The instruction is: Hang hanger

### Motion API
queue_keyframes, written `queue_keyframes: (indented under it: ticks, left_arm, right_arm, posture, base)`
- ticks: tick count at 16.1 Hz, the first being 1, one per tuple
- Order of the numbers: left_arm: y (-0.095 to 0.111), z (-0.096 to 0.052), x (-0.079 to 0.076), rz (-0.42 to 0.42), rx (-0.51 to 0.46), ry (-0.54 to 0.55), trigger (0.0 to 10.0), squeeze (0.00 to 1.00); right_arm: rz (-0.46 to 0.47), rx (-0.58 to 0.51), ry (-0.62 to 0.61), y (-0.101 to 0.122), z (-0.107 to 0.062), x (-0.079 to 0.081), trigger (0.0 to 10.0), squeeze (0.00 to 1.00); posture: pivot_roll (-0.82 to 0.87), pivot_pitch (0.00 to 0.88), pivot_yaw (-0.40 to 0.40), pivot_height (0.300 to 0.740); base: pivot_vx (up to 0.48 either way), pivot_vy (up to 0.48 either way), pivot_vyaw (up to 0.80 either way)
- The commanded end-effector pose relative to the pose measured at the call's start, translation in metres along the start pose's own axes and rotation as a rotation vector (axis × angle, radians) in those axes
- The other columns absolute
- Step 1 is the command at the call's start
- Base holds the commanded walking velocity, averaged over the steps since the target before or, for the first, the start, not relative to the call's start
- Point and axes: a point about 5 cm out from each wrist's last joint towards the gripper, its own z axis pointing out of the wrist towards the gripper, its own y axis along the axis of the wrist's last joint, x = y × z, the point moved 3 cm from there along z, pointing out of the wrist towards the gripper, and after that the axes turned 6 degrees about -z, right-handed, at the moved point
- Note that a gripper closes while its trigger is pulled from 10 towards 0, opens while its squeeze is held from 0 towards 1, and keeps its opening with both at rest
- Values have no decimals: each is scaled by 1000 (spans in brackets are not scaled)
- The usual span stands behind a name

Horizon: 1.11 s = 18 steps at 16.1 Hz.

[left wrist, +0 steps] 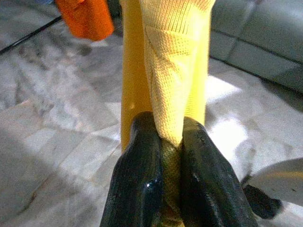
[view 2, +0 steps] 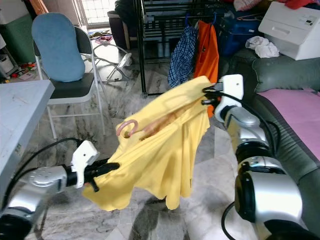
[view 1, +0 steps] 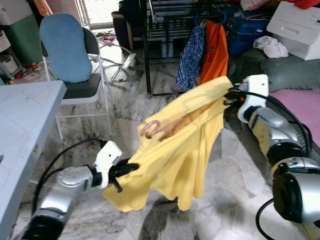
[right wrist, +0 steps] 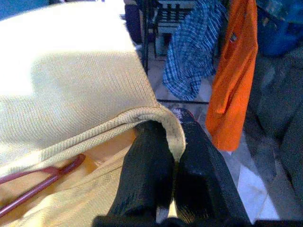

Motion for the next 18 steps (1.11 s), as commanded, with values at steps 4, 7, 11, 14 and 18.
queue_keyframes:
  ticks: [4,7,11,14,18]
  left_arm:
    - [-4,6,38,-120,-20,405,0,0]
    - [18,21,35,-204,-142,489,0,0]
    - [55,32,23,-252,-301,492,0,0]
    - [72,36,20,-305,-372,510,0,0]
    - [82,35,22,-339,-400,518,0,0]
  right_arm:
    - [-80,-104,35,20,4,14,0,0]
    - [-119,-95,130,9,7,46,0,0]
    - [-160,-55,253,-18,5,88,0,0]
    - [-163,-14,361,-42,-3,124,0,0]
    - [-184,43,497,-74,-22,157,0,0]
  posture:
    - [-51,2,22,740]
    - [-51,2,22,740]
    - [-39,0,18,740]
    - [-38,0,19,740]
    - [-36,0,17,740]
  base:
    - [0,0,0]
    - [0,0,0]
    - [0,0,0]
    - [0,0,0]
    - [0,0,0]
